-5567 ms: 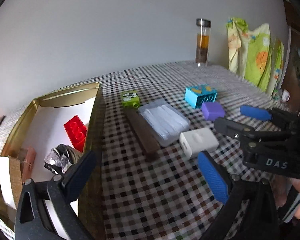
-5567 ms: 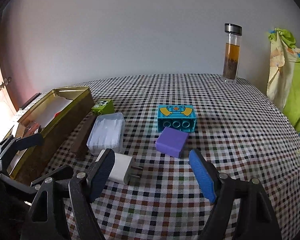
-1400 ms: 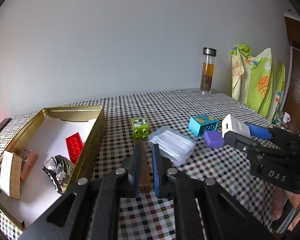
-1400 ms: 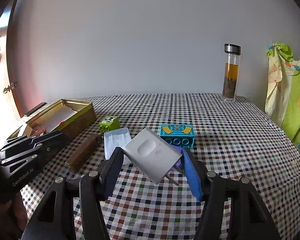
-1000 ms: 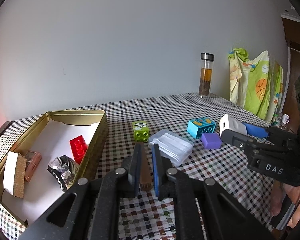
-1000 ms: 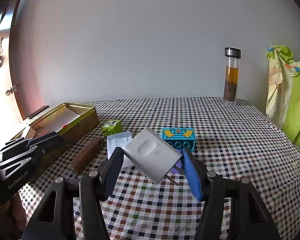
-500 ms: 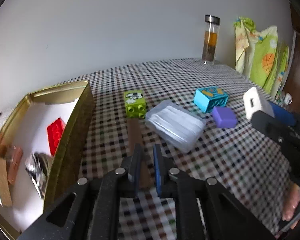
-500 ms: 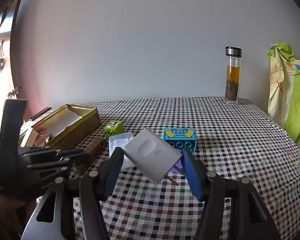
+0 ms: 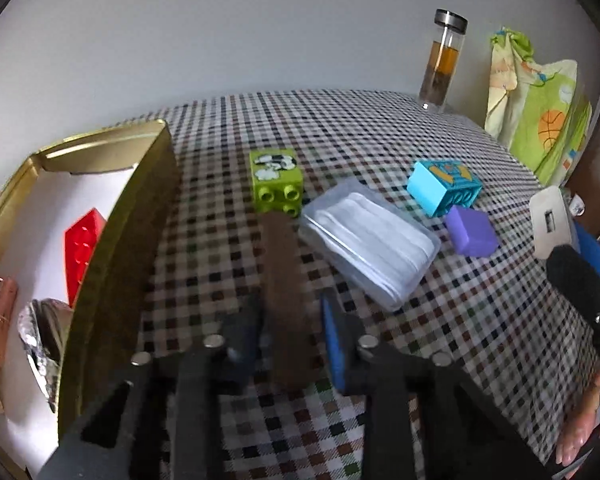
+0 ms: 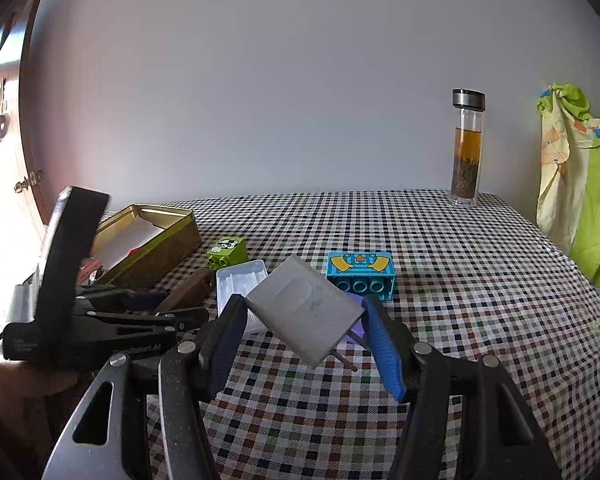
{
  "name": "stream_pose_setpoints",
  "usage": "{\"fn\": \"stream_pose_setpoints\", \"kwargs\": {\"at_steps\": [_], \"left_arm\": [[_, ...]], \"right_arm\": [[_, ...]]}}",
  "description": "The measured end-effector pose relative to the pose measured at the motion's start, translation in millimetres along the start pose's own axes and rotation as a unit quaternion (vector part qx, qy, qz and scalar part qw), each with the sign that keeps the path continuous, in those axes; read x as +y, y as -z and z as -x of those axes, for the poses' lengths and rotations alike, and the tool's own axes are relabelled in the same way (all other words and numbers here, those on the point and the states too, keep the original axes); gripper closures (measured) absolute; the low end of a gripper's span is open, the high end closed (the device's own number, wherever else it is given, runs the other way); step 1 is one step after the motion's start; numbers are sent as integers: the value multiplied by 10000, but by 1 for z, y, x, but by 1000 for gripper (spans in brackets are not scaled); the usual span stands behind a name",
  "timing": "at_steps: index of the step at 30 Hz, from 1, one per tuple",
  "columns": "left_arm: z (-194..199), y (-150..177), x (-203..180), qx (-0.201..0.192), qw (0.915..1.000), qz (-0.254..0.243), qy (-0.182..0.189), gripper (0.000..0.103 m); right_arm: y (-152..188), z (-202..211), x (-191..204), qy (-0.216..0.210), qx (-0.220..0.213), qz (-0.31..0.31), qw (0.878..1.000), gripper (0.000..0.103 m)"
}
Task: Organize rigid objects
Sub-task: 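Lift the brown bar with the left tool while the right tool lifts the charger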
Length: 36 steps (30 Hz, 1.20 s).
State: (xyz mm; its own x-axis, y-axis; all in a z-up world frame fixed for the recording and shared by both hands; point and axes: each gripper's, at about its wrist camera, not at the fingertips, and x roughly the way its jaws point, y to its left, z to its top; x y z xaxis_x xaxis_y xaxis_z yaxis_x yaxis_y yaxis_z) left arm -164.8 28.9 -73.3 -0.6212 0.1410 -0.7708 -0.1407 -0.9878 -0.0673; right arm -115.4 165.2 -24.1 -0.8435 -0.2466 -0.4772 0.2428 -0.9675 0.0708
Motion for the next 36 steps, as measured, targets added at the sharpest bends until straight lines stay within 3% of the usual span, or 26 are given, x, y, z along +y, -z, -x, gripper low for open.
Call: {"fn": "stream_pose_setpoints", "kwargs": {"at_steps": [2,8,18,27,36], "left_arm": [[2,2,-4,-48,10000,-60,-32,90],[21,8,-13,-566,9977,-233,-292,90],[56,17,-17,-1575,9852,-264,-617,90],[71,23,-10,-1940,9788,-53,-655,90],[81,29,-6,-2142,9746,17,-650,90]], "right_arm": [[0,0,0,-2,-1,-2,10000,41],[1,3,0,-2,-100,-13,9999,41],[1,11,3,75,-339,74,9994,41],[2,27,12,171,-752,322,9965,41],[2,31,24,112,-894,453,9949,41]]}}
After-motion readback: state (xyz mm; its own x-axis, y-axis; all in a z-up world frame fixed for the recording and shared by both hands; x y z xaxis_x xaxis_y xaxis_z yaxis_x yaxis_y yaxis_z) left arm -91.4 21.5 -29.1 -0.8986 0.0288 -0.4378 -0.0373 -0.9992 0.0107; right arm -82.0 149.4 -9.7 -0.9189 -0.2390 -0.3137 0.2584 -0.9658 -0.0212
